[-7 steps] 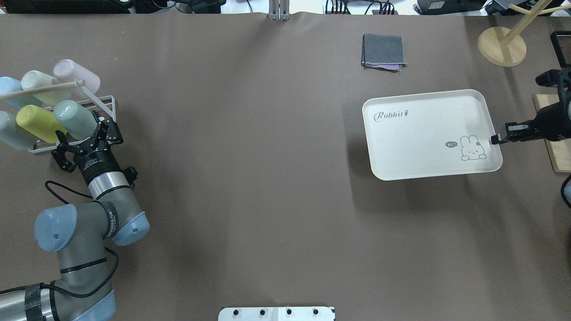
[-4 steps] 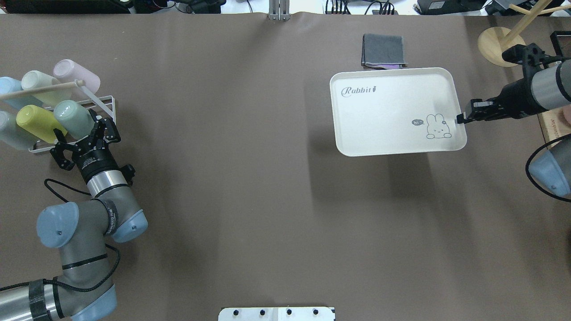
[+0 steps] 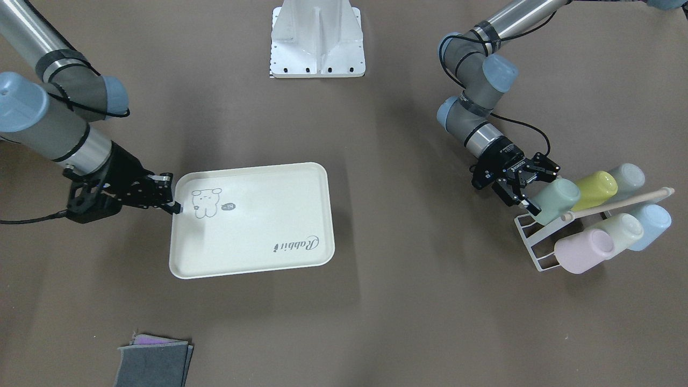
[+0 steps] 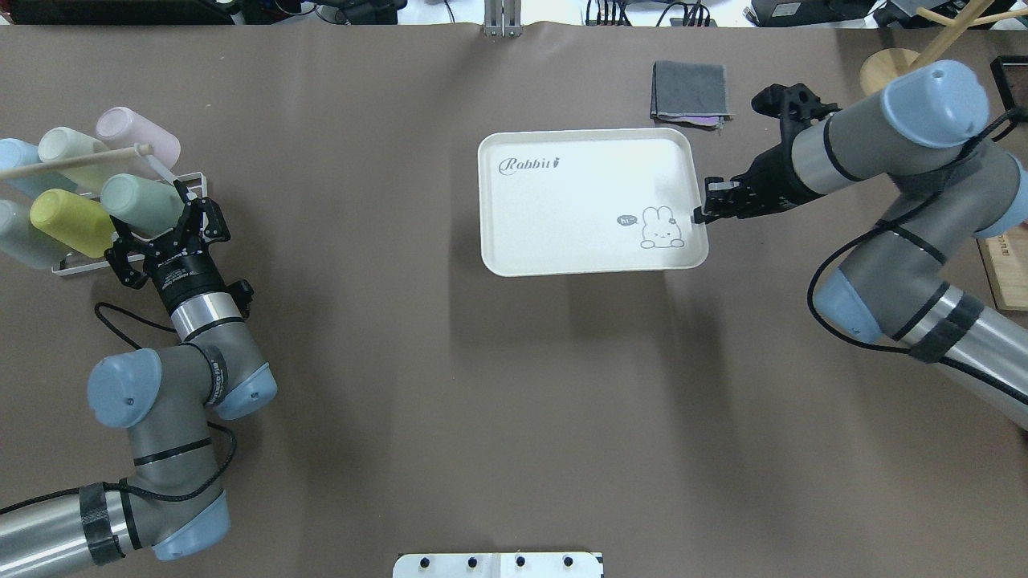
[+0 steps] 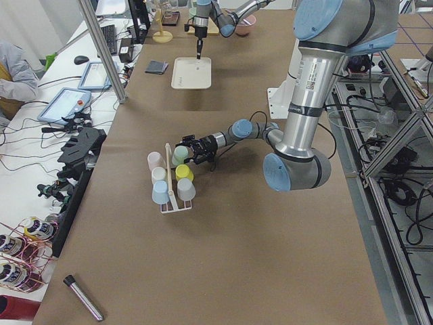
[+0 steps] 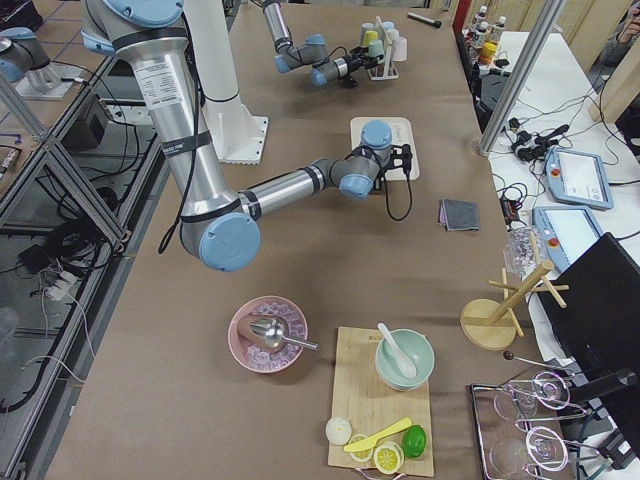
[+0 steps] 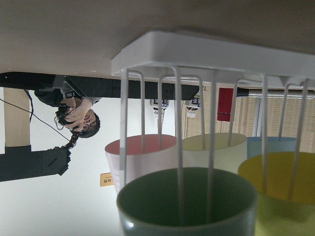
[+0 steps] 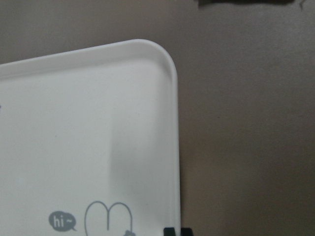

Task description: Pick up and place green cup on tray

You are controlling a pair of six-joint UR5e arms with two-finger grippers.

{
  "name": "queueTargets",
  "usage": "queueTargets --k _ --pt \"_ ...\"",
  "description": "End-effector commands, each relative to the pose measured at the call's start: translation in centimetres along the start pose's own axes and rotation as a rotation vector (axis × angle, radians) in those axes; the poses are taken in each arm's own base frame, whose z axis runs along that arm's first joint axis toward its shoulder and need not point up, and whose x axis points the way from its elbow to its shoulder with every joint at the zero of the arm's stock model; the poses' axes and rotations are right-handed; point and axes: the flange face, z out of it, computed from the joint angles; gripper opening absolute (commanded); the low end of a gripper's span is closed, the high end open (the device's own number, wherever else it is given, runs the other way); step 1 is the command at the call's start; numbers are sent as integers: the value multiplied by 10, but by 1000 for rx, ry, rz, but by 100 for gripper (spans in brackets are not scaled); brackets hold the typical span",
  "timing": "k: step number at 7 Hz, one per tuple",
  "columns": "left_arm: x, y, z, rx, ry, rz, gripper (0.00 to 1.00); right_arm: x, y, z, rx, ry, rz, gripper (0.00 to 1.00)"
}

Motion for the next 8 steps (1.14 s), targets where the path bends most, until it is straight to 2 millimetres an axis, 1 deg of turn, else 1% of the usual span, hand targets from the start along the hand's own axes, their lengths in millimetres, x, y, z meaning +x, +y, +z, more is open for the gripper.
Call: queueTargets --k 1,2,4,8 --pt "3 0 10 -13 11 2 98 -61 12 41 -15 31 66 0" --pt "7 -3 12 -16 17 -23 97 -76 25 57 -14 50 85 0" --pt "8 -7 13 -21 14 -21 97 -90 39 72 -27 62 115 0" --pt "7 -4 14 -23 15 -24 97 -102 65 94 -21 73 82 0"
